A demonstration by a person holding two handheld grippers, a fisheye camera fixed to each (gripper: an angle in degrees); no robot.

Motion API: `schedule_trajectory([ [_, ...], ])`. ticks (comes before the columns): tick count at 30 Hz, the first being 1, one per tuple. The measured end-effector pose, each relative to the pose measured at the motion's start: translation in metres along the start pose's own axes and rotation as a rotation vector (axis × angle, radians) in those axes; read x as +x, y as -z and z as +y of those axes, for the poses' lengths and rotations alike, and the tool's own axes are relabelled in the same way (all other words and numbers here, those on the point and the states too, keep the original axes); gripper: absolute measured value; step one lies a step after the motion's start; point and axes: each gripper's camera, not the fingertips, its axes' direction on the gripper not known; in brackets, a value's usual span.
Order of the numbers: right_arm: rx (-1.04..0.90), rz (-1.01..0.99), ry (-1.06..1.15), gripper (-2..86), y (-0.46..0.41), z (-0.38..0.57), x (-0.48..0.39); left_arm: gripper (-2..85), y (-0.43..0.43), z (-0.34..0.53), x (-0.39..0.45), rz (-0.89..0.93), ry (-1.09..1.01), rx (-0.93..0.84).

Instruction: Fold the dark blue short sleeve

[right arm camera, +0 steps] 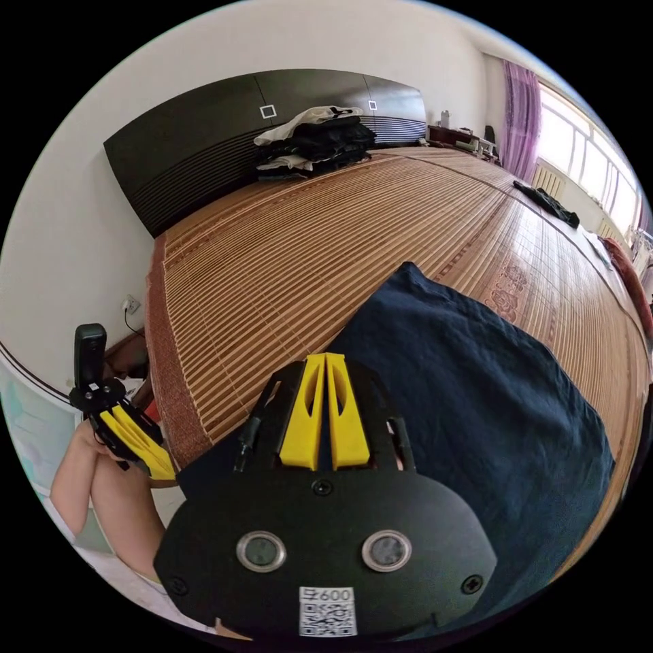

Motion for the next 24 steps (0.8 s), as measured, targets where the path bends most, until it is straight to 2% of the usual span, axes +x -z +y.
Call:
schedule_trajectory([
  [5,0.0,0.024,0.014,-0.9,-0.006,0.001,-0.014,0.4,0.003,0.013,-0.008,-0.06,0.024,-0.048],
  [7,0.003,0.014,0.007,-0.9,-0.007,0.002,-0.014,0.8,0.012,0.018,-0.016,-0.016,0.04,0.001],
  [10,0.003,0.014,0.007,-0.9,-0.01,0.003,-0.019,2.9,0.032,0.021,-0.024,0.163,0.026,0.179],
  [14,0.003,0.022,0.012,-0.9,-0.014,0.006,-0.026,12.9,0.015,-0.003,-0.042,0.285,0.119,0.151],
  [17,0.006,0.025,0.014,-0.9,-0.016,0.008,-0.03,13.9,0.003,-0.023,-0.048,0.244,0.161,0.102],
  [21,0.005,0.03,0.017,-0.9,-0.018,0.01,-0.035,14.6,0.01,-0.027,-0.062,0.328,0.252,0.132],
  [24,0.004,0.033,0.019,-0.8,-0.021,0.012,-0.038,14.8,0.001,-0.041,-0.065,0.332,0.277,0.032],
])
